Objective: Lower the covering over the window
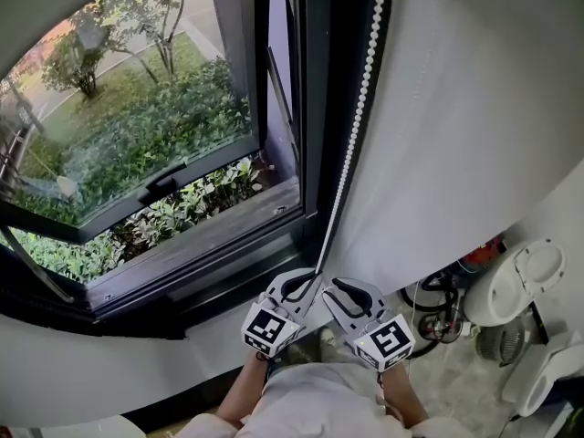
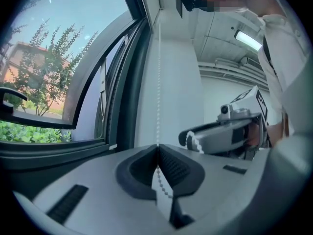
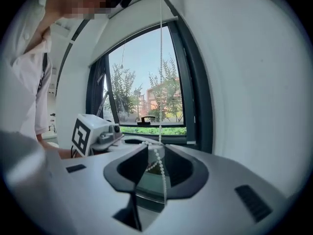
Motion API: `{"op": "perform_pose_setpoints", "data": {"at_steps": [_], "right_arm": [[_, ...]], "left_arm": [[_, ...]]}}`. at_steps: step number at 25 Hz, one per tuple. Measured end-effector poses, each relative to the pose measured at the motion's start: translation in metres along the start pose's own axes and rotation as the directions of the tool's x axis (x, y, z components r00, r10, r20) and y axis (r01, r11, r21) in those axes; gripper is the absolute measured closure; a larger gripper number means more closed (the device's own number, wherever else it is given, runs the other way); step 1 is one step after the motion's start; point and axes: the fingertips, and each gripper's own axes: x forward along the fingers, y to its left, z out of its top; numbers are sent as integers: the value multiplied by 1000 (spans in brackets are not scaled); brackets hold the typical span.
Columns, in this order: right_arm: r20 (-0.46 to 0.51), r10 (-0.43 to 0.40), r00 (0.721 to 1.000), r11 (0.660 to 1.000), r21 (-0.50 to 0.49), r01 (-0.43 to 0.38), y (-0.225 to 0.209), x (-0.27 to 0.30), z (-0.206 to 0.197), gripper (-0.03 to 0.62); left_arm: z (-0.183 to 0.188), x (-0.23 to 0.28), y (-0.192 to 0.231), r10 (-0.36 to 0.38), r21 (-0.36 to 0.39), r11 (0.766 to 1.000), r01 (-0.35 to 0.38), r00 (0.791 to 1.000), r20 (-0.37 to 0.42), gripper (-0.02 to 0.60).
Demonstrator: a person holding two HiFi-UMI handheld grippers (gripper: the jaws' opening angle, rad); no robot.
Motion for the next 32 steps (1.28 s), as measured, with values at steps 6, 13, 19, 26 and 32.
{"op": "perform_pose_setpoints", "data": {"at_steps": [6, 13, 19, 26, 32], "right_arm": [[122, -10, 992, 1000, -10, 11, -12, -1, 56, 484], [172, 2, 985, 998, -65, 10, -19, 0, 102, 485], [249, 34, 968, 999, -38, -25, -18, -2, 133, 489], [279, 36, 959, 996, -90, -11, -22, 0, 162, 519], [283, 49, 958, 994, -103, -21, -19, 3, 166, 597]], "left_arm": [[1, 2, -8, -23, 2, 1000, 23, 1000, -4, 568], [2, 3, -13, -32, -4, 999, 32, 999, -1, 568], [2, 2, -15, -32, -4, 999, 33, 999, 2, 568], [1, 6, -20, -43, -2, 999, 43, 999, 2, 568], [1, 6, -20, -42, 3, 999, 42, 999, 7, 568]]}}
